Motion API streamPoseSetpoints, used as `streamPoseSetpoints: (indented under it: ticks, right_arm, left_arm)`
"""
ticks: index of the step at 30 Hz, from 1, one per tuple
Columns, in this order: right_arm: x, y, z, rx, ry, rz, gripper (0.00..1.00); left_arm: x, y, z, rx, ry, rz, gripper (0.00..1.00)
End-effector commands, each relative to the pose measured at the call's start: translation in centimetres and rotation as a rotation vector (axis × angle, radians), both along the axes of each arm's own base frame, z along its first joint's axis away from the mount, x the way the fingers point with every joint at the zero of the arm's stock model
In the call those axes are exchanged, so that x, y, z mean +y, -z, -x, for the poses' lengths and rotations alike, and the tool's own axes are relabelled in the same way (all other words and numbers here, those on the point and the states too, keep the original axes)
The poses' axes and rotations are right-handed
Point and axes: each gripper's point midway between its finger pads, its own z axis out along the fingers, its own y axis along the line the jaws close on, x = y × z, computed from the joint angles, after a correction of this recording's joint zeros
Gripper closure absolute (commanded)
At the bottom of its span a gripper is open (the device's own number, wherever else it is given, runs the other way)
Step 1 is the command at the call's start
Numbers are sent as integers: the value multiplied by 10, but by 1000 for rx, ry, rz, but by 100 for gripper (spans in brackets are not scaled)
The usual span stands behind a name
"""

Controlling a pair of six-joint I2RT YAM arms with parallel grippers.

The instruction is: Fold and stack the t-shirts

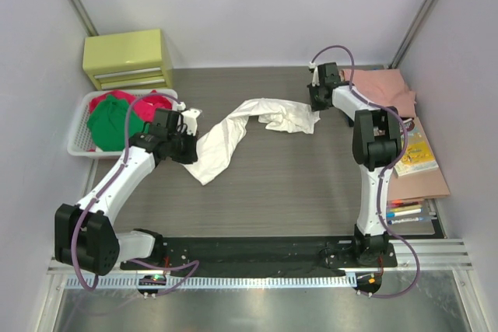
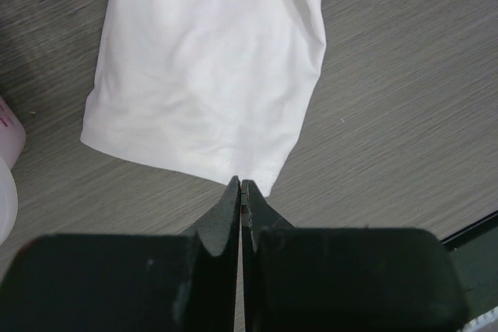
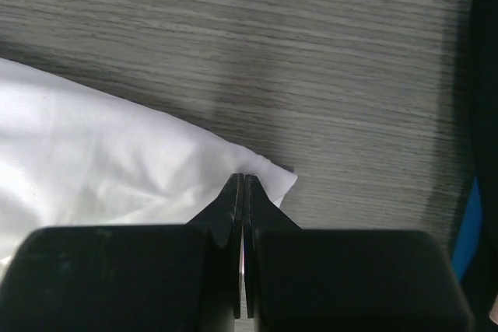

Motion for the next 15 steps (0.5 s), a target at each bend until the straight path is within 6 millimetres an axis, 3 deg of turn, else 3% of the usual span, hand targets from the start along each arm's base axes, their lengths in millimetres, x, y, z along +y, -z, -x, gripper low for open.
streamPoseSetpoints:
  ticks: [1,2,3,4,6,7,10,11,15]
  right_arm:
    - [9,-22,-14,-80,22,41,99]
    - [8,-23,-12,-87,28,50,99]
    - [8,-34,-16,-132,34,46,99]
    - [8,-59,-15,-186,34,33,99]
    - [20,-72,-1,-211,-9,-15,99]
    - [26,-103,7,-261,-25,-38,99]
    - [59,-98,55,-203,-140,-97,99]
    - [71,-115,70,-226,-183,-117,99]
    - [115,-122,124,-197,-329,-173,99]
  left_arm:
    - [-2,-11,-4,-56,15,18,100]
    - [-2,-10,-3,-56,15,18,100]
    - [-1,-11,-3,-61,14,18,100]
    - [-1,-11,-2,-59,13,16,100]
    - [1,-10,-1,-72,30,3,100]
    - [1,-10,-1,-73,30,0,100]
    - [1,-8,-2,-69,31,0,100]
    - [1,-8,-2,-67,30,0,100]
    - [-2,-8,-4,-58,34,11,100]
